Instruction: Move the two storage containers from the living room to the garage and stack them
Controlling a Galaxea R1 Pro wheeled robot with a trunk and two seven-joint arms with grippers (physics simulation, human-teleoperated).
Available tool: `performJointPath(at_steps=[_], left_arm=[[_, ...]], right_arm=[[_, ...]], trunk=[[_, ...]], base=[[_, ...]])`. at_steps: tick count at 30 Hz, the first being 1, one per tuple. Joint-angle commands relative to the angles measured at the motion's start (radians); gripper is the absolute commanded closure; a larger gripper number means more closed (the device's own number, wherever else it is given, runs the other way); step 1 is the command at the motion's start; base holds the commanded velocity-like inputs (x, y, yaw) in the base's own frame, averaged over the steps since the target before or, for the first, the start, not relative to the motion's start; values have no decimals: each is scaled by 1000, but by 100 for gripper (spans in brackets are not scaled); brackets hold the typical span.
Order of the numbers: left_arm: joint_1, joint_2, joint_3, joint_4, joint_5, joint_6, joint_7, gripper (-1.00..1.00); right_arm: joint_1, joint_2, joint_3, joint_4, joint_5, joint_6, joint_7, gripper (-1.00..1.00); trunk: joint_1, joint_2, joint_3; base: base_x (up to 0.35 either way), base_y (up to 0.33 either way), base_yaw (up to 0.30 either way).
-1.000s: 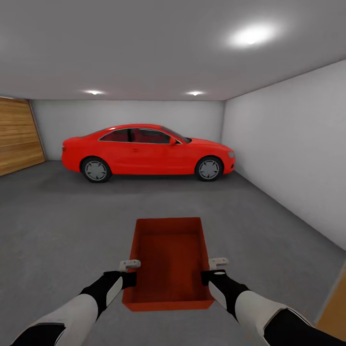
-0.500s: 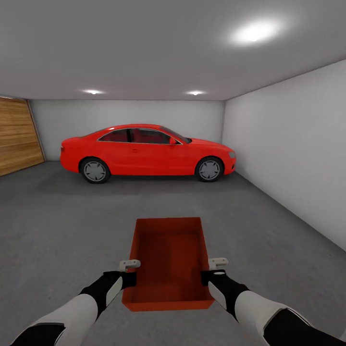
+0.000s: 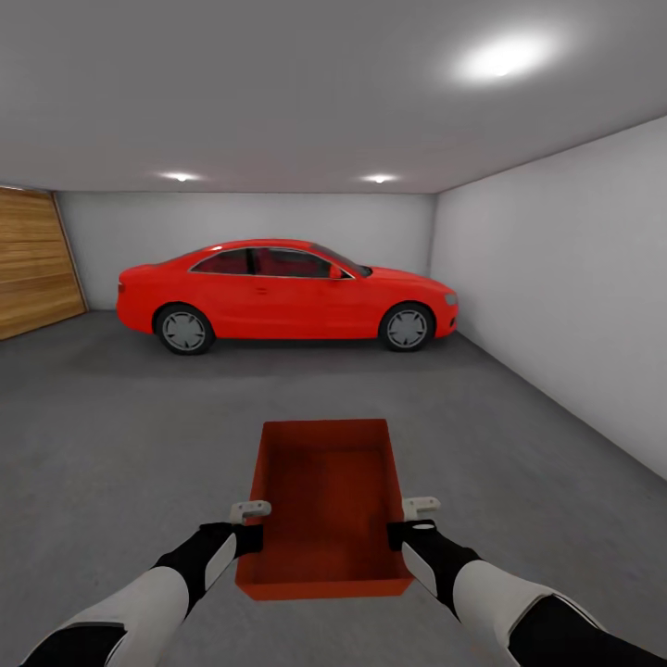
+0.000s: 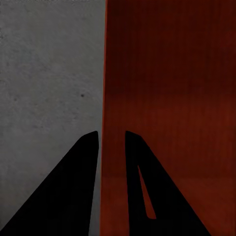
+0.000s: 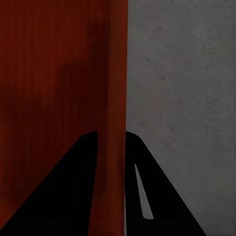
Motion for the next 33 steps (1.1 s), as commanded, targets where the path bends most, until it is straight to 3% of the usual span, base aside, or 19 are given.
performJointPath(at_steps=[1,7,33], left_arm=[[0,-1,-6,-4,-23,-24,15,100],[0,-1,-6,-4,-24,-24,15,100],[0,-1,-6,-4,-24,-24,14,100]], right_arm=[[0,5,39,0,-34,6,-3,100],[0,5,39,0,-34,6,-3,100],[0,5,39,0,-34,6,-3,100]], trunk=[[1,-1,0],[1,-1,0],[1,-1,0]], base=[[106,50,0],[158,17,0],[320,0,0]])
